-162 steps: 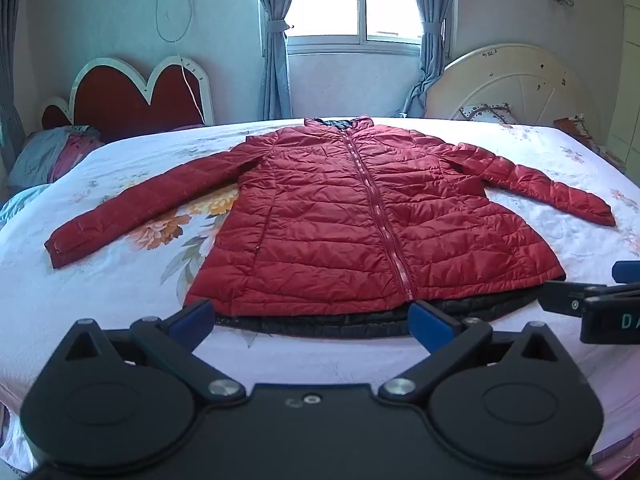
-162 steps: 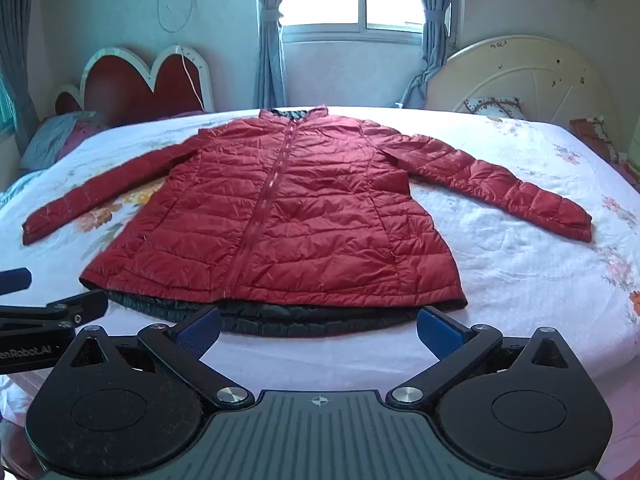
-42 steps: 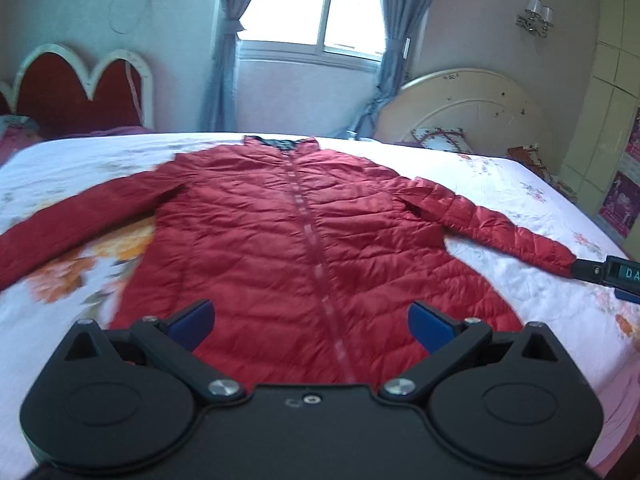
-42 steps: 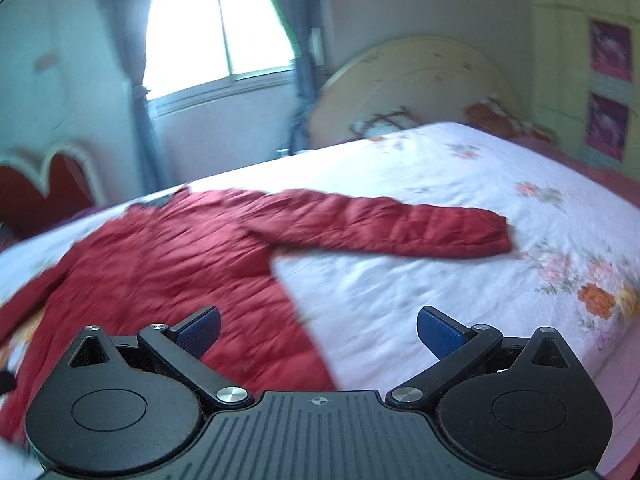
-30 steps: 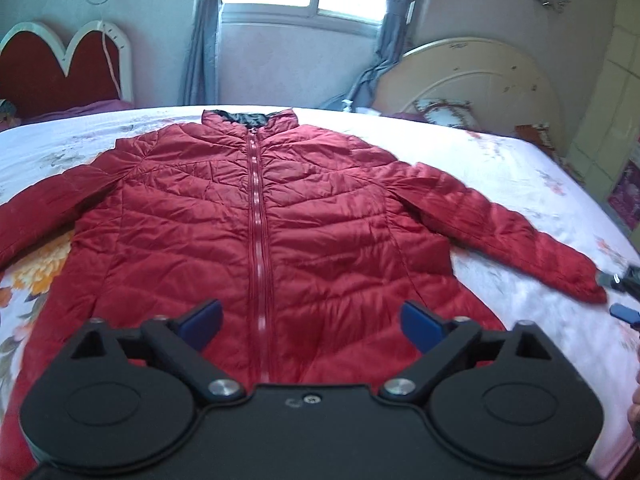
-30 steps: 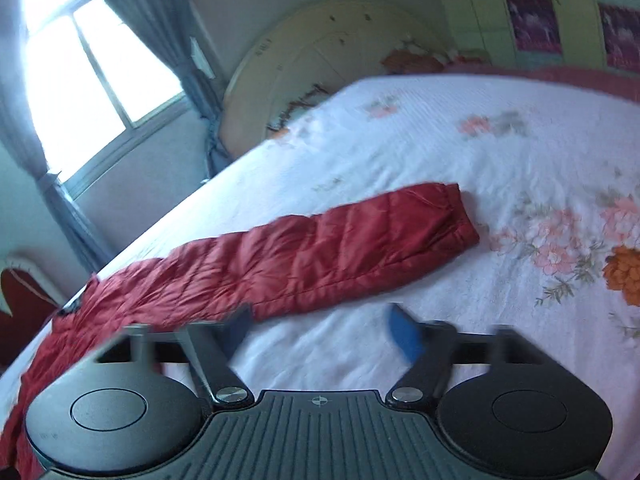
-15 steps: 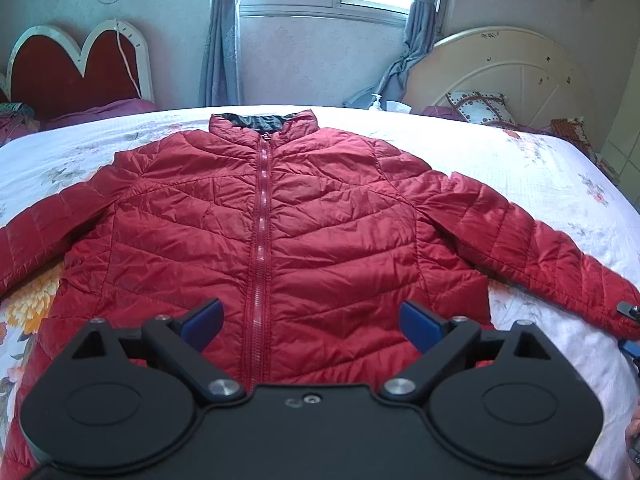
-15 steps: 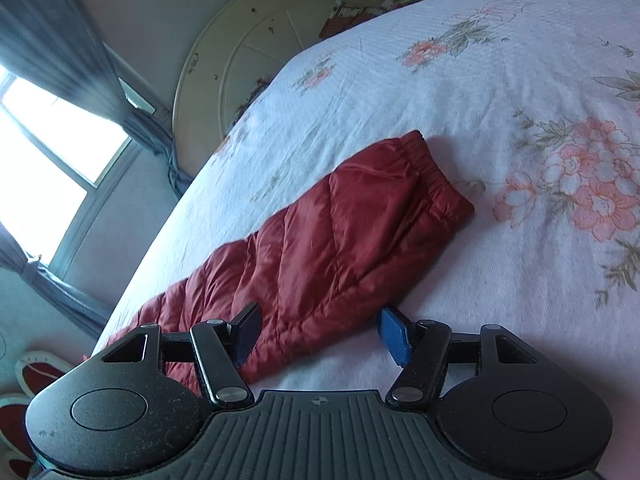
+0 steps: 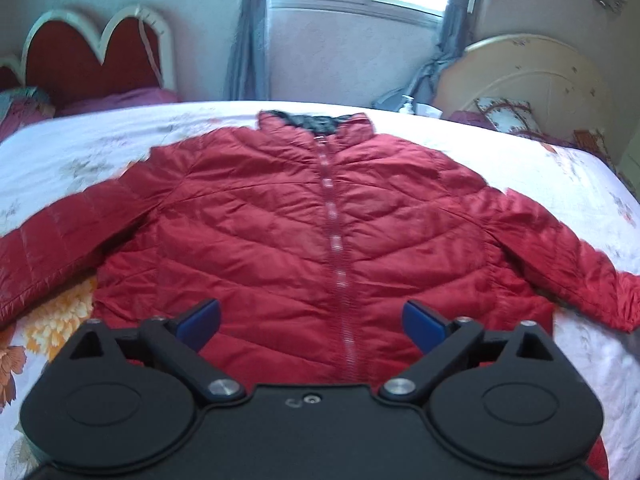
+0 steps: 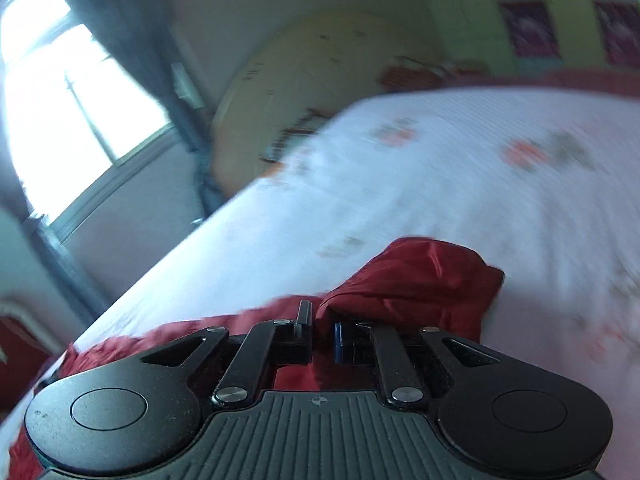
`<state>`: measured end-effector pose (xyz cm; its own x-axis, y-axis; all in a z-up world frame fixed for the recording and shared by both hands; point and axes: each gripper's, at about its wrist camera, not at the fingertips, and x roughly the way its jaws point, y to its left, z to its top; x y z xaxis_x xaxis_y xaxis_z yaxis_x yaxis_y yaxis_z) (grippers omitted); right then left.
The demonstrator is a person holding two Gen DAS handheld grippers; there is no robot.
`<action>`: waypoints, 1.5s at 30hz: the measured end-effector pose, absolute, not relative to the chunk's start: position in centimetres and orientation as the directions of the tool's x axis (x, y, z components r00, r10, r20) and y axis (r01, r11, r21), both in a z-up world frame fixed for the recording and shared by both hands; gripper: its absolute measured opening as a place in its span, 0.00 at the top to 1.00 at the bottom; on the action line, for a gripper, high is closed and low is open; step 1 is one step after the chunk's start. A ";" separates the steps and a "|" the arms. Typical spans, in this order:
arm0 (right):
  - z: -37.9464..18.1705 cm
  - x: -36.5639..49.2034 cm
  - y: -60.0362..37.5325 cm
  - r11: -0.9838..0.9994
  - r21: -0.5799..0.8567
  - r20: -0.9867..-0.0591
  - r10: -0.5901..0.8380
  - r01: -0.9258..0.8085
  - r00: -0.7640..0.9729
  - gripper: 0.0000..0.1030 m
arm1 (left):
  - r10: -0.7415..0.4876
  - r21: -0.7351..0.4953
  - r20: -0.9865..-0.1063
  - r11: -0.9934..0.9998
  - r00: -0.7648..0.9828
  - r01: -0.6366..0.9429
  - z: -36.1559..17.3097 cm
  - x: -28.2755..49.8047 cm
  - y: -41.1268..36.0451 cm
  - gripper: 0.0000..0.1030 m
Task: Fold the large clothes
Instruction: 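Grasp the other sleeve cuff with the left gripper while the right gripper holds its sleeve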
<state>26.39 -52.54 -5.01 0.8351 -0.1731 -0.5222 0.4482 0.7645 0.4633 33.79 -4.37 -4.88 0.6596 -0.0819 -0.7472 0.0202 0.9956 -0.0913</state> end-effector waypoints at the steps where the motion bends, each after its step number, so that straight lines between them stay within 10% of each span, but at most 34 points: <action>1: -4.2 27.5 -50.9 0.798 0.447 -0.505 -0.147 0.404 0.850 0.90 | -0.102 -0.121 -0.746 0.992 0.658 0.017 -4.9 34.1 -3.4 0.08; 6: -1.6 32.7 -40.2 0.927 0.344 -0.459 0.024 0.153 0.888 0.90 | -0.137 -0.178 -0.733 0.984 0.666 0.006 -5.0 35.9 1.0 0.24; 26: -9.7 39.4 -7.3 0.888 0.092 -0.648 0.397 -0.451 0.650 0.90 | -0.279 -0.346 -0.655 0.937 0.702 0.049 -6.0 38.5 11.2 0.23; 28: -9.7 39.1 -6.8 0.886 0.067 -0.643 0.389 -0.458 0.659 0.74 | -0.301 -0.362 -0.662 0.930 0.686 0.059 -6.5 39.1 11.2 0.23; 29: -9.3 38.4 -7.0 0.891 0.049 -0.628 0.379 -0.452 0.680 0.33 | -0.314 -0.371 -0.664 0.926 0.678 0.065 -6.7 39.4 11.1 0.23; 30: -8.8 37.8 -7.7 0.895 0.045 -0.584 0.383 -0.443 0.716 0.14 | -0.327 -0.382 -0.666 0.922 0.671 0.070 -7.0 39.8 10.9 0.23; 33: -7.3 36.9 -10.3 0.912 0.083 -0.548 0.378 -0.401 0.746 0.16 | -0.364 -0.408 -0.684 0.909 0.632 0.083 -8.2 41.4 9.9 0.23; 39: -5.9 36.9 -20.1 0.967 0.208 -0.531 0.235 -0.144 0.814 0.55 | -0.372 -0.375 -0.743 0.920 0.556 0.115 -10.1 45.3 7.0 0.33; 43: -5.4 36.4 -26.5 0.962 0.270 -0.527 0.111 0.042 0.843 0.55 | -0.366 -0.322 -0.760 0.930 0.537 0.178 -11.0 46.7 5.0 0.82; 45: -5.4 36.2 -28.8 0.952 0.284 -0.527 0.060 0.109 0.848 0.55 | -0.363 -0.318 -0.728 0.930 0.582 0.183 -10.0 46.3 4.8 0.82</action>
